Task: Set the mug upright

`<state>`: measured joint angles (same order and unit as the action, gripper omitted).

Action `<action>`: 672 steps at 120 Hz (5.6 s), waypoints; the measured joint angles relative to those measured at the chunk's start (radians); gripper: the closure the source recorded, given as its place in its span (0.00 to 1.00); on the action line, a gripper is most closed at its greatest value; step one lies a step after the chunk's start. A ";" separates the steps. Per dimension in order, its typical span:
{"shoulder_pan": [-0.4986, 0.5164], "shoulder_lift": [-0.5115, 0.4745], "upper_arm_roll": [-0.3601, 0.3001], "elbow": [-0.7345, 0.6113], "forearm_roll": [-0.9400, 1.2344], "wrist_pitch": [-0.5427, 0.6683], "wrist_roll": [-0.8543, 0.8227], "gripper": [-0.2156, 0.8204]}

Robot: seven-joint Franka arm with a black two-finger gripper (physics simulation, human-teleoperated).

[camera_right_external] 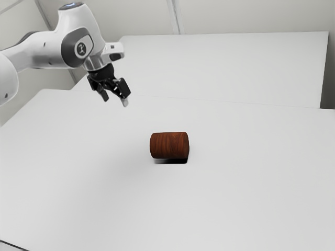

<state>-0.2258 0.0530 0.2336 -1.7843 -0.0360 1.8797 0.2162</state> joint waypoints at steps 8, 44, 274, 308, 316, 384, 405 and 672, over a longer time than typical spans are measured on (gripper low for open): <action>0.003 -0.004 0.001 -0.018 -0.011 0.013 0.005 0.21; 0.109 0.134 -0.006 -0.082 -0.356 0.113 0.139 0.21; 0.181 0.337 -0.035 -0.215 -1.330 -0.047 0.893 0.33; 0.180 0.326 -0.042 -0.215 -1.352 -0.048 0.909 0.82; 0.180 0.324 -0.048 -0.215 -1.365 -0.049 0.912 0.87; 0.154 0.241 -0.064 -0.164 -1.229 0.035 0.882 0.96; 0.086 0.147 -0.061 -0.204 -1.008 0.173 0.763 0.96; -0.127 -0.039 -0.019 -0.456 0.028 0.282 -0.630 0.41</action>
<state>-0.3523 0.0137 0.2150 -2.2400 -0.0077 2.1621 -0.4136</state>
